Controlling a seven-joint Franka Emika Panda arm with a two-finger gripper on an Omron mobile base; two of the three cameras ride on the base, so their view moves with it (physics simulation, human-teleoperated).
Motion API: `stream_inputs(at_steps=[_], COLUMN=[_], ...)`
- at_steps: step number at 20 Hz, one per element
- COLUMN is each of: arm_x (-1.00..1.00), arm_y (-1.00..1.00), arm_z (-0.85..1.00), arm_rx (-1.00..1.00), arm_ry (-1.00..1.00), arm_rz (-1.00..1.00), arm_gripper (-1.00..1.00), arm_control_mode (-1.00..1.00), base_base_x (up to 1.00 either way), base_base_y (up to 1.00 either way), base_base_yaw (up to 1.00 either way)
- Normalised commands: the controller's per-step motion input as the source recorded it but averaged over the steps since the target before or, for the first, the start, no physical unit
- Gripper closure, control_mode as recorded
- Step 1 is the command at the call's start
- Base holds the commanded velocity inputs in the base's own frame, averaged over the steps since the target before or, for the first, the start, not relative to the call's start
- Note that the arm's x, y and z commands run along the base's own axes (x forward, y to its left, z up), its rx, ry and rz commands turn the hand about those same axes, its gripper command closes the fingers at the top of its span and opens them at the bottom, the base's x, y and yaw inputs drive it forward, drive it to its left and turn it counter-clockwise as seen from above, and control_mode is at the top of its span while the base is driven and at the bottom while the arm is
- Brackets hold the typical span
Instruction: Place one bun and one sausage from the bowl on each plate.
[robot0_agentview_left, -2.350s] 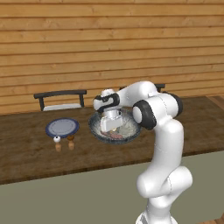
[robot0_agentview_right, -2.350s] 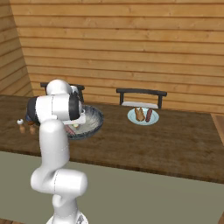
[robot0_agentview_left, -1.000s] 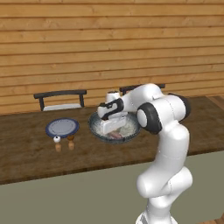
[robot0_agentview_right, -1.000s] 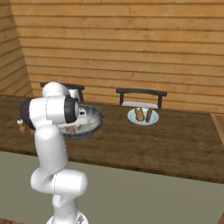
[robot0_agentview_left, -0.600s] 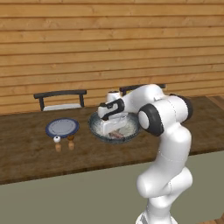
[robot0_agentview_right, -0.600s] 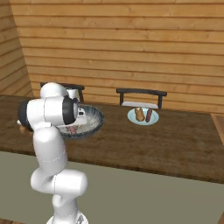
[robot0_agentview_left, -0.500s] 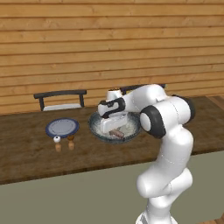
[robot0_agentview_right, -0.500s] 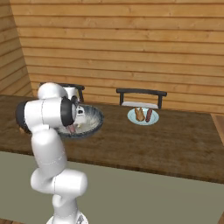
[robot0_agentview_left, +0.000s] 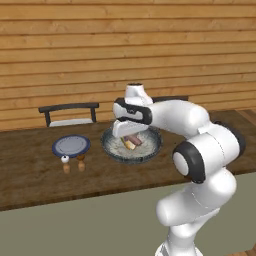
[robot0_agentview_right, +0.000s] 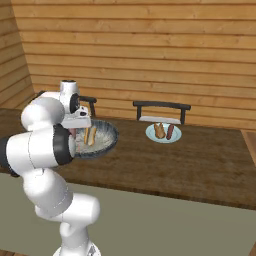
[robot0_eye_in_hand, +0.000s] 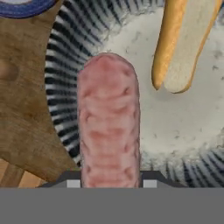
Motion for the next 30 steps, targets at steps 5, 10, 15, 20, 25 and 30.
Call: stream_inputs(at_steps=[5,10,15,20,25,30], arm_x=[-0.05,0.00,0.00,0.19,0.42,0.59], arm_y=[0.85,0.93,0.19,0.45,0.65,0.74], arm_z=[0.48,0.38,0.80,-0.41,-0.53,0.01], arm_rx=[0.01,0.00,0.00,0.00,0.00,-0.14], arm_ry=[-0.24,-0.13,0.00,0.02,0.00,0.28], arm_rz=[-0.17,-0.18,-0.07,0.02,0.19,0.25], arm_gripper=[1.00,1.00,1.00,1.00,1.00,1.00], arm_control_mode=[-1.00,-1.00,-1.00,-1.00,-1.00,-1.00], base_base_x=[0.00,0.00,0.00,0.00,0.00,0.00], base_base_y=[0.00,0.00,0.00,0.00,0.00,0.00], base_base_yaw=[0.00,0.00,0.00,0.00,0.00,0.00])
